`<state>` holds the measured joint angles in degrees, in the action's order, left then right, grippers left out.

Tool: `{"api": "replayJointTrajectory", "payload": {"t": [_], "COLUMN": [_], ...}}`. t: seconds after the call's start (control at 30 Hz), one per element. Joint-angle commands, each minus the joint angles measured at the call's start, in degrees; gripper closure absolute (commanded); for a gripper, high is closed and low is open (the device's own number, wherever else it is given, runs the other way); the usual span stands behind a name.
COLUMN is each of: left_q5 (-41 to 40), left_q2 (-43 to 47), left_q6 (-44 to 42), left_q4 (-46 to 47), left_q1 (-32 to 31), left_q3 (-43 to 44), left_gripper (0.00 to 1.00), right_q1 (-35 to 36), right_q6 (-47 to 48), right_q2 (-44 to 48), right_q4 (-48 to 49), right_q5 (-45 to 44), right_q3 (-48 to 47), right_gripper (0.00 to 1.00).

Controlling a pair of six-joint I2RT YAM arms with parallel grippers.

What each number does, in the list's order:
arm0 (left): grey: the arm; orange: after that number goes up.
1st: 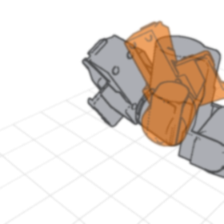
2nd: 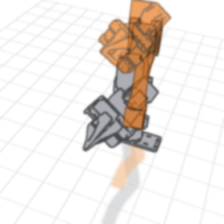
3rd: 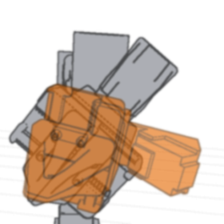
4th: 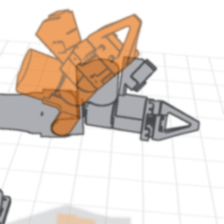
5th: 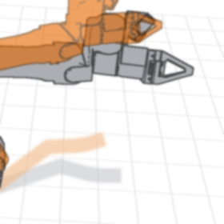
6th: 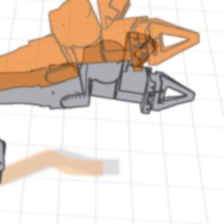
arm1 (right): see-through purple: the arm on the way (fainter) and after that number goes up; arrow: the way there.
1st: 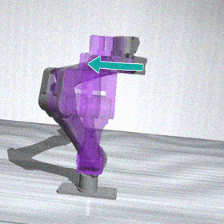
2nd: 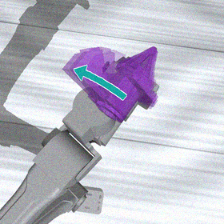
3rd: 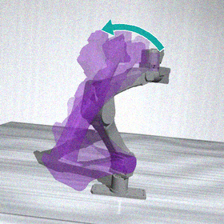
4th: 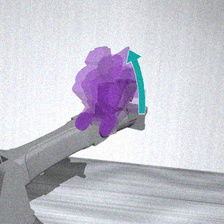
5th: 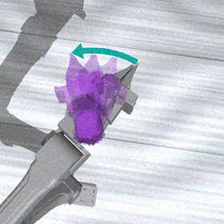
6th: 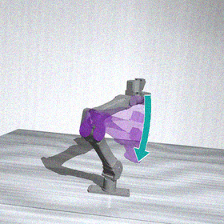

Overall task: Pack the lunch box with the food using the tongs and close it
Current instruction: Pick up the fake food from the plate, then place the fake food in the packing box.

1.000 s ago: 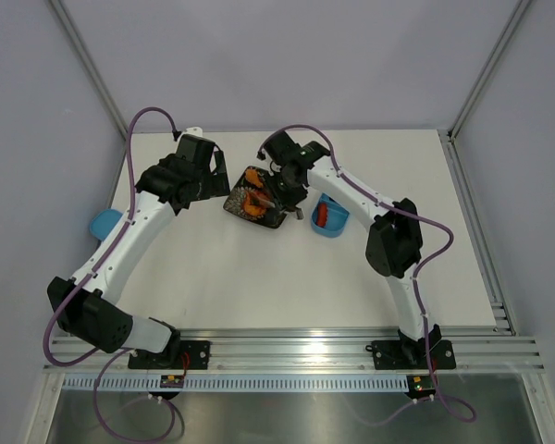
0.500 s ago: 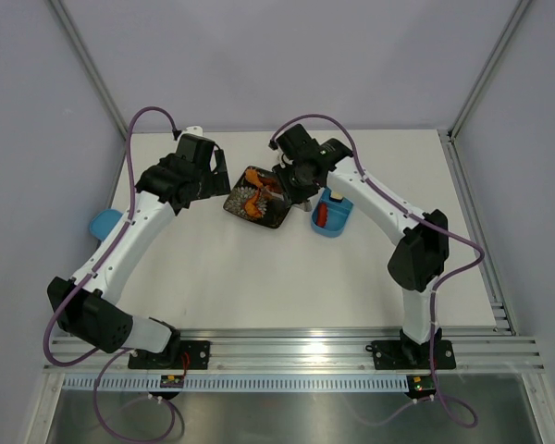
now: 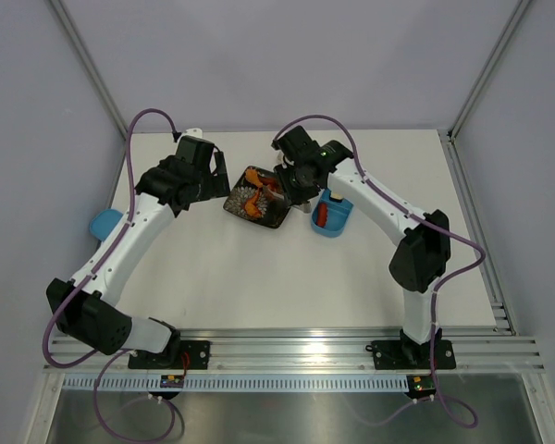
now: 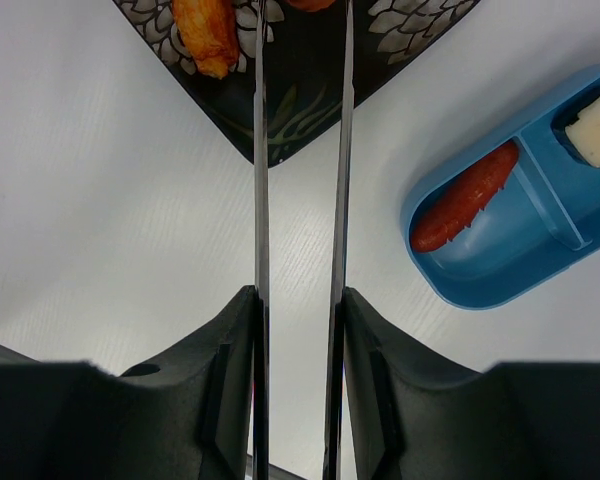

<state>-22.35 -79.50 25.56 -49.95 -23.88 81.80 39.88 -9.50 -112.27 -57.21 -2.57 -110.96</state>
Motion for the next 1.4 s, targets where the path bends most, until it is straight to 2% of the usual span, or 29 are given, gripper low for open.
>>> {"api": "replayJointTrajectory", "payload": {"t": [0.0,0.57,1.03,1.37], "left_q5": [0.5,0.8,1.3,2.1], "left_q2": [2.5,2.2,0.6,0.0], "left_q6": [0.8,1.0,0.1,-0.2], "left_q4": [1.9,2.0,2.4,2.5], "left_q1": [0.2,0.2,0.2,0.2], "left_q3": [-0.5,-0.5,0.6,0.7], "left_gripper": [0.01,0.01,0.01,0.01], "right_q1": [0.6,0.6,-2.1,-3.2], "right_q6": [-0.8,-1.7,-8.8,-18.4], "right_q2": [4.6,9.7,22.0,28.9], "right_q4": [1.8,-1.8,-10.6,-17.4], "right_q5": [-2.3,-6.7,-14.0,-11.2], "right_q3": [-1.3,-1.6,10.6,17.9], "right_gripper": [1.00,1.00,1.00,1.00]}}
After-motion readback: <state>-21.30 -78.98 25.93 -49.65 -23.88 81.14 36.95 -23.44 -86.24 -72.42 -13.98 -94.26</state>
